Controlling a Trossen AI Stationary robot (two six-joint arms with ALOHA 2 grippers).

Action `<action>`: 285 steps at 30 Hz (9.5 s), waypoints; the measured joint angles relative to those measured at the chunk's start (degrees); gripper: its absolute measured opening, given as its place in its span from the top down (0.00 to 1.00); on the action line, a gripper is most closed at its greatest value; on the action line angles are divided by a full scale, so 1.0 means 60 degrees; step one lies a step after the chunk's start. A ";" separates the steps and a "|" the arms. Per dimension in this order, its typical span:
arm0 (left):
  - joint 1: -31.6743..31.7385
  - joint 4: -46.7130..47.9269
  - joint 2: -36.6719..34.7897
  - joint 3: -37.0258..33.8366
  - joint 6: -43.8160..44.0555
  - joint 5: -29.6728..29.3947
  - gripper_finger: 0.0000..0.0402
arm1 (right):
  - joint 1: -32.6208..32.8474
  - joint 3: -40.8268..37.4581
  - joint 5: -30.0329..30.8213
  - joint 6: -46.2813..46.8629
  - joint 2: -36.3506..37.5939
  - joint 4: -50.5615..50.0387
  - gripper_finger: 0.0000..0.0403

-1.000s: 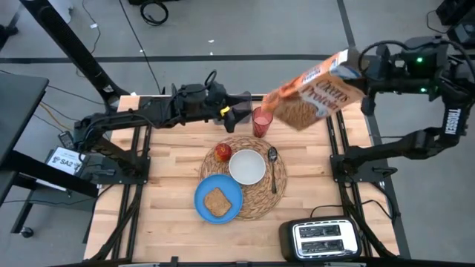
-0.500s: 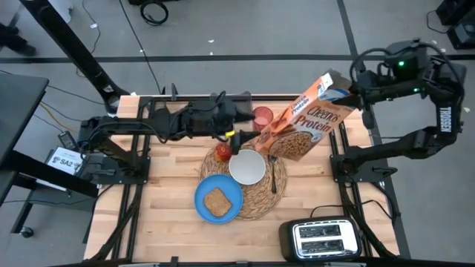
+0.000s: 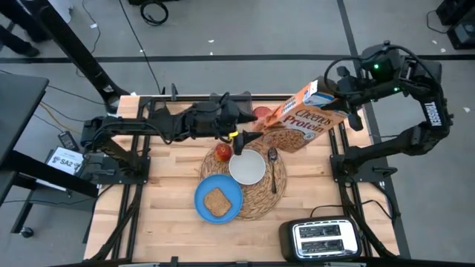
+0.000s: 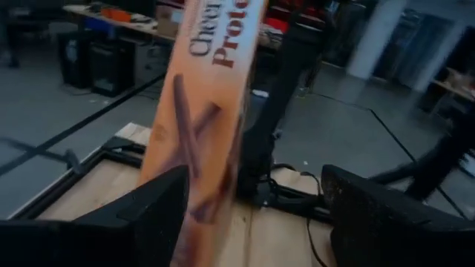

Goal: Arrange a breakfast setting
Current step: Pour the cereals from the cereal box into the white bowl

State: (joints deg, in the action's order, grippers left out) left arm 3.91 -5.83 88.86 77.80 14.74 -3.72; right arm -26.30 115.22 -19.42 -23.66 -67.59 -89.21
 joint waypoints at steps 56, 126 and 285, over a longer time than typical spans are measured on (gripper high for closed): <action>0.0006 0.0922 0.0073 -0.0007 -0.1175 0.0984 0.42 | 0.2578 0.0027 0.0447 0.0974 -0.1024 0.3540 0.92; 0.1688 -0.4018 -0.2744 0.0025 -0.0514 0.0826 0.20 | 0.2082 -0.3934 0.0766 0.6693 -0.4521 2.2969 0.30; 0.0930 1.0099 -0.6499 0.0007 -0.1318 0.2716 0.12 | 0.0712 -0.9012 -0.0310 0.0437 0.5264 0.3789 0.42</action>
State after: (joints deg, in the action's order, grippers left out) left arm 9.50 54.76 49.87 77.84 6.84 12.58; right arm -22.02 61.14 -21.28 -21.04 -36.01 -66.48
